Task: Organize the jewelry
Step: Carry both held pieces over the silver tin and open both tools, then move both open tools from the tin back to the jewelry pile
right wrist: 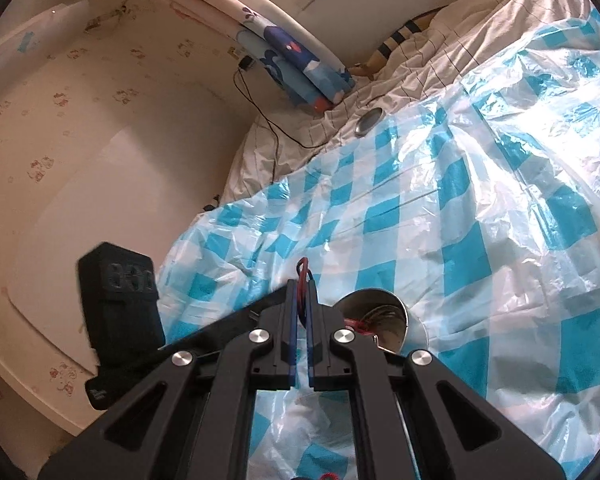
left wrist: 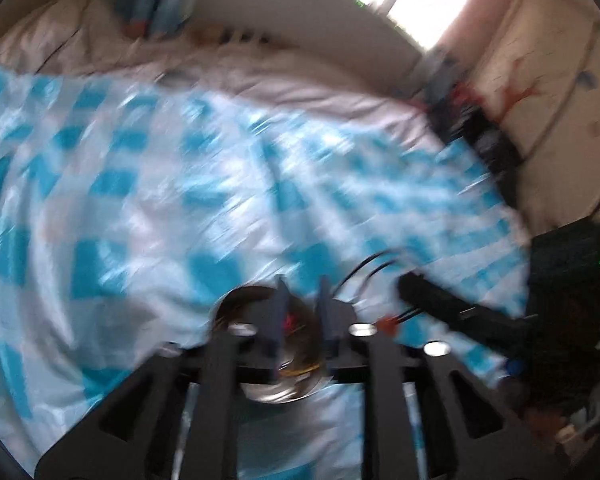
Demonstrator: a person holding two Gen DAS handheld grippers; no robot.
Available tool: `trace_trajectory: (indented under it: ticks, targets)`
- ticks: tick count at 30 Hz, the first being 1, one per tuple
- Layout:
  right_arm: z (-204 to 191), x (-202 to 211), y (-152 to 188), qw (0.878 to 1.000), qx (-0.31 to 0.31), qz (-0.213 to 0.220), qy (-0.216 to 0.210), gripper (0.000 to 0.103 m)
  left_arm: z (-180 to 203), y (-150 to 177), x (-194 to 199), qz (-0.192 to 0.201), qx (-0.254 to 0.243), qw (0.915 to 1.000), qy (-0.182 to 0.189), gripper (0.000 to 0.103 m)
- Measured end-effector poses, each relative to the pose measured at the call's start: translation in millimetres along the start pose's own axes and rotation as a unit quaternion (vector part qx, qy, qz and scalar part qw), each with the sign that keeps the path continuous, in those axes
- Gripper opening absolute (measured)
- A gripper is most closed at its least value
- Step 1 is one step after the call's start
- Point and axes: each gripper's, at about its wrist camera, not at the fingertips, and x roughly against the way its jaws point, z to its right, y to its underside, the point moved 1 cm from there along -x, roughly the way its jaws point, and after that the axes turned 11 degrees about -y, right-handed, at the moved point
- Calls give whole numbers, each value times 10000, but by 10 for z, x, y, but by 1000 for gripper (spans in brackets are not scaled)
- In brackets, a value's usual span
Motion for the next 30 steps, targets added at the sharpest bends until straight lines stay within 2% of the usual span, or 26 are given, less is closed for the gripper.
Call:
trace_trajectory:
  ticks: [1, 2, 3, 5, 7, 8, 9, 11, 15, 17, 19, 21, 23, 24, 28, 30]
  targets:
    - [1, -31, 6, 10000, 7, -30, 14, 5, -27, 13, -10, -54, 11, 10000, -76, 41]
    - [-2, -70, 15, 10000, 30, -71, 38, 5, -57, 17, 8, -46, 24, 9999, -150, 45]
    - [-10, -103, 24, 9999, 60, -99, 65, 5, -81, 12, 49, 8, 33, 9998, -219, 47]
    - [-17, -145, 28, 9998, 104, -136, 97, 5, -135, 0, 188, 182, 41, 9993, -339, 57]
    - [2, -210, 31, 9992, 160, -235, 270, 5, -225, 8, 313, 303, 50, 9982, -511, 60]
    - [34, -296, 55, 9977, 194, -443, 476, 9, -265, 25, 359, 316, 40, 9979, -556, 60]
    - [59, -344, 83, 9963, 209, -543, 632, 30, -295, 42, 397, 307, 31, 9978, -584, 60]
    - [89, -396, 144, 9920, 307, -581, 1081, 52, -366, 120, 470, 259, -12, 9974, -669, 61]
    - [45, -305, 158, 9913, 339, -383, 1212, 52, -456, 353, 567, 66, -220, 9968, -761, 62]
    - [0, -213, 149, 9911, 366, -225, 1256, 53, -458, 474, 569, -144, -341, 9979, -529, 62]
    - [-18, -95, 145, 9914, 345, -62, 1263, 59, -388, 568, 559, -283, -597, 9972, -344, 61]
    - [-12, -34, 124, 9899, 406, 63, 1354, 70, -301, 685, 564, -385, -926, 9946, -281, 62]
    - [13, -64, 54, 9884, 475, 51, 1443, 73, -285, 760, 569, -435, -1038, 9932, -299, 62]
    - [42, -128, -1, 9888, 433, -32, 1425, 73, -281, 782, 567, -457, -1033, 9931, -303, 62]
    - [93, -440, -286, 9967, 174, -191, 768, 73, -310, 769, 551, -476, -897, 9944, -295, 62]
    - [157, -693, -425, 9973, 47, -409, 615, 73, -304, 747, 557, -453, -849, 9950, -259, 63]
